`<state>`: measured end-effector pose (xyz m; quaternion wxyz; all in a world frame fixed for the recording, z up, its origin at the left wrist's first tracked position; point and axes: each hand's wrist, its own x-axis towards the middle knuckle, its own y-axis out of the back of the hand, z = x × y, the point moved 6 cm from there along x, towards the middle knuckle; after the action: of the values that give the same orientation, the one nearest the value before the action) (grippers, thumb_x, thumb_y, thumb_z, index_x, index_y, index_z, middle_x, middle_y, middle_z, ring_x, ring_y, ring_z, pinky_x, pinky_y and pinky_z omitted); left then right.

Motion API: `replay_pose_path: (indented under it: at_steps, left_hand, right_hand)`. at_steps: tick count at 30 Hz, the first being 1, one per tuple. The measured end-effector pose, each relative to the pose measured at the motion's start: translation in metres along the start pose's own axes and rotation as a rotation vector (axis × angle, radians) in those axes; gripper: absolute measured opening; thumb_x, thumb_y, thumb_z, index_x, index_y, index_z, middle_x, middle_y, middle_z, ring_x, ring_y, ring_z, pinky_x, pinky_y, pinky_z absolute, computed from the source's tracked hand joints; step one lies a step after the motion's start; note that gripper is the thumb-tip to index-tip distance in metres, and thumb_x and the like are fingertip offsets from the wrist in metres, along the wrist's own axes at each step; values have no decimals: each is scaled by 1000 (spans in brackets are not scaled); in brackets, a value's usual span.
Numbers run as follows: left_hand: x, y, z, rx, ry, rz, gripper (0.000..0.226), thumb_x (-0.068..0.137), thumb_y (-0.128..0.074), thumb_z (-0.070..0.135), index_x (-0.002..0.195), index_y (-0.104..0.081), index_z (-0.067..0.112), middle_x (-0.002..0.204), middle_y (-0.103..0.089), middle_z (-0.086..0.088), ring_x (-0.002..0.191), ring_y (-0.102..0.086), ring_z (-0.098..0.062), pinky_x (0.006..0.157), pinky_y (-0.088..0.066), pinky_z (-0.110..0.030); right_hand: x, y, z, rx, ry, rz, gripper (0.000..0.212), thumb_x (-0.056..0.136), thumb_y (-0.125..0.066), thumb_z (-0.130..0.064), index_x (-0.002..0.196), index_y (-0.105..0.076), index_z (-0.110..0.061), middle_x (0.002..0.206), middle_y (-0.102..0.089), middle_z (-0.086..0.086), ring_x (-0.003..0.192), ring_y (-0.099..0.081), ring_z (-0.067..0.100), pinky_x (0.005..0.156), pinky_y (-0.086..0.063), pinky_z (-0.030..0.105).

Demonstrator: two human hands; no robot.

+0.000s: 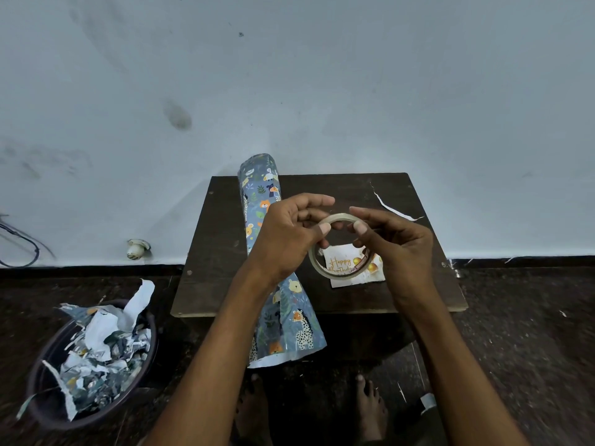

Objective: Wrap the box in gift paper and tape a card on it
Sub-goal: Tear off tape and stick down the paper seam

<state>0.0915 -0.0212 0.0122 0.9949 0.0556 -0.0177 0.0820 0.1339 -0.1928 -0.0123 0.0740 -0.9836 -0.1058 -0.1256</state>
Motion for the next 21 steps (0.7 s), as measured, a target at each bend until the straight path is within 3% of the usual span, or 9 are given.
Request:
replay_pose_path:
  at_steps: [2,5,7,11,17,21]
  left_hand:
    - [0,0,0,-10,-17,-1,36,90,-62,-14,124,-64,-1,98,-76,-19,70,-70,-11,64,-53,-18]
    - [-1,-2,2,16,-61,-15,38,86,-69,-13,120,-69,4,96,-77,-15,83,-75,-23,78,-61,-33]
    - [-1,-4,3,41,-82,-20,38,83,-72,-12,118,-71,4,95,-77,-13,87,-76,-22,83,-62,-35]
    - [-1,-7,3,77,-110,-24,46,80,-77,-8,123,-70,8,96,-78,-9,91,-75,-17,84,-61,-34]
    - [-3,-9,8,44,-136,-67,56,78,-80,-6,130,-65,7,96,-77,-10,86,-74,-15,82,-61,-32]
    - [-4,-9,10,46,-141,-54,57,74,-84,-4,127,-68,10,98,-77,-11,88,-76,-20,84,-62,-38]
  right_hand:
    - [0,3,0,38,-23,55,23,87,-71,5,108,-76,-3,95,-77,18,67,-63,22,65,-53,26]
    - [-1,11,6,164,-128,186,20,89,-70,2,105,-77,-6,90,-75,18,65,-63,22,61,-51,27]
    - [-2,13,12,260,-206,274,19,90,-69,1,105,-77,-6,85,-74,15,63,-64,18,58,-51,25]
    - [-5,3,20,487,-338,363,18,93,-62,4,108,-72,-1,81,-70,13,63,-64,16,57,-53,21]
    - [-4,-7,28,718,-474,360,20,99,-51,5,110,-66,-3,86,-64,14,63,-63,12,59,-56,18]
    - [-3,-10,30,809,-522,360,18,100,-50,3,109,-65,-3,84,-64,14,61,-64,12,59,-56,18]
